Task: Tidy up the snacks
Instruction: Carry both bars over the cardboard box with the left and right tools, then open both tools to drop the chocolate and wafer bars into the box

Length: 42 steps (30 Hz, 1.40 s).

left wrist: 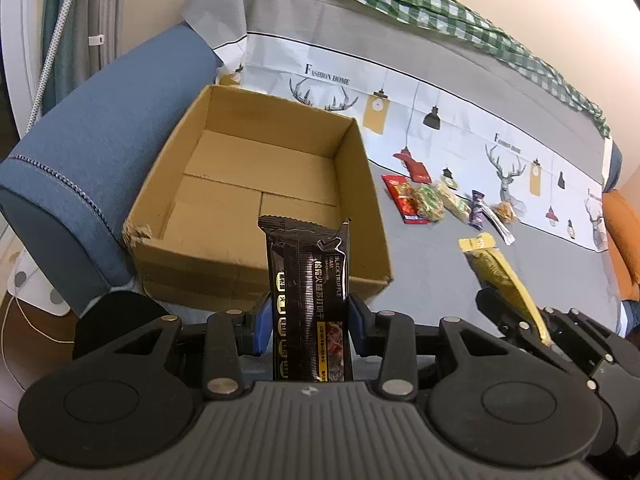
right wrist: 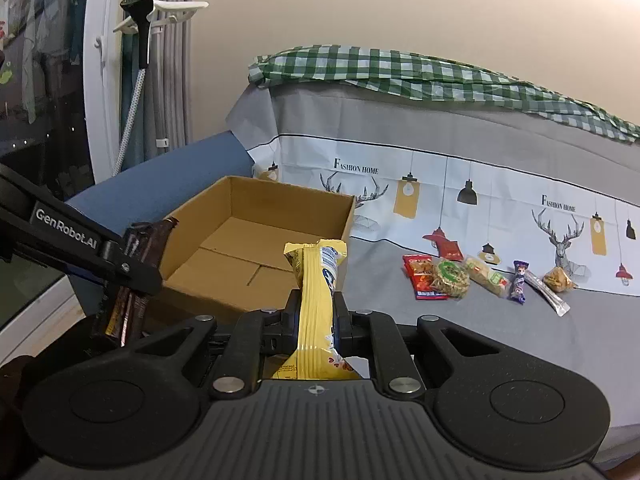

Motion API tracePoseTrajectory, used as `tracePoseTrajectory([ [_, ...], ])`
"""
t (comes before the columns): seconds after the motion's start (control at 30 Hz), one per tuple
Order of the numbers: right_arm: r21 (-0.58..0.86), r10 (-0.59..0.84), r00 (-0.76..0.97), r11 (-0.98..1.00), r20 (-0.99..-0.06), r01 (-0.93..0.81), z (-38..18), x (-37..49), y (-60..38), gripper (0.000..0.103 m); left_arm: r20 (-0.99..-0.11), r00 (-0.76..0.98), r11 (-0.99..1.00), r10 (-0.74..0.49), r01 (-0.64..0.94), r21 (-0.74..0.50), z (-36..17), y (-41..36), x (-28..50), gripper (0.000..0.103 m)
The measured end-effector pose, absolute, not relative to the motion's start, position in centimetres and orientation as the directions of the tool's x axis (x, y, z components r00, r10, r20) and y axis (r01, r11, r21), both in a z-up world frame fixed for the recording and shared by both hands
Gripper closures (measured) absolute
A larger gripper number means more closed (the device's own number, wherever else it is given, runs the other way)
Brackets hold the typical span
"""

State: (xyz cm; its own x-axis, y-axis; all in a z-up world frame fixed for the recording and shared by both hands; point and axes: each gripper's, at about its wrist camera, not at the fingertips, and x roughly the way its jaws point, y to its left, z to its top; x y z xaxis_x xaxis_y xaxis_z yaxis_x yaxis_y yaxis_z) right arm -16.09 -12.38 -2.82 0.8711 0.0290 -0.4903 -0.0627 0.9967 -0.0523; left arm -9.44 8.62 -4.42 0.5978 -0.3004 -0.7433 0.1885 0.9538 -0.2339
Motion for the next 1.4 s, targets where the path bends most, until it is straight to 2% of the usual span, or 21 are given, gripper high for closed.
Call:
tracePoseTrajectory([
  [0.5, 0.002, 0.083, 0.860, 0.995, -0.503, -0.095, -2.0, -5.7, -10.0, 0.089, -0.731, 0.640, 0.971, -0.238, 0.159, -0.177, -2.3, 10.3, 1.2, 0.060],
  [0.87, 0.024, 0.087, 0.817, 0.996, -0.570, -0.089, -5.5, 2.9, -9.0, 0.089, -0.794, 0.573, 0.979, -0.203, 0.141, -0.148, -6.2, 10.5, 9.0, 0.060],
  [1.27, 0.033, 0.078, 0.760, 0.997, -0.646, -0.074, -10.0, 8.5, -8.7, 0.089, -0.854, 0.503, 0.987, -0.134, 0.149, -0.067, -11.8, 9.9, 13.6, 0.060],
  [1.3, 0.030, 0.073, 0.757, 0.997, -0.649, -0.071, -10.3, 8.8, -8.6, 0.088, -0.852, 0.510, 0.988, -0.114, 0.148, -0.044, -12.1, 9.8, 13.7, 0.056],
  [1.33, 0.028, 0.074, 0.757, 0.997, -0.649, -0.073, -10.4, 8.9, -8.6, 0.086, -0.843, 0.530, 0.989, -0.090, 0.147, -0.013, -12.0, 9.8, 13.7, 0.034],
  [1.37, 0.027, 0.075, 0.759, 0.997, -0.647, -0.075, -10.4, 9.2, -8.6, 0.081, -0.831, 0.551, 0.989, -0.071, 0.146, 0.012, -11.8, 9.7, 13.4, 0.018],
  [1.4, 0.022, 0.068, 0.764, 0.997, -0.641, -0.071, -10.3, 9.3, -8.6, 0.057, -0.812, 0.583, 0.991, -0.033, 0.126, 0.051, -11.4, 9.7, 13.1, 0.004],
])
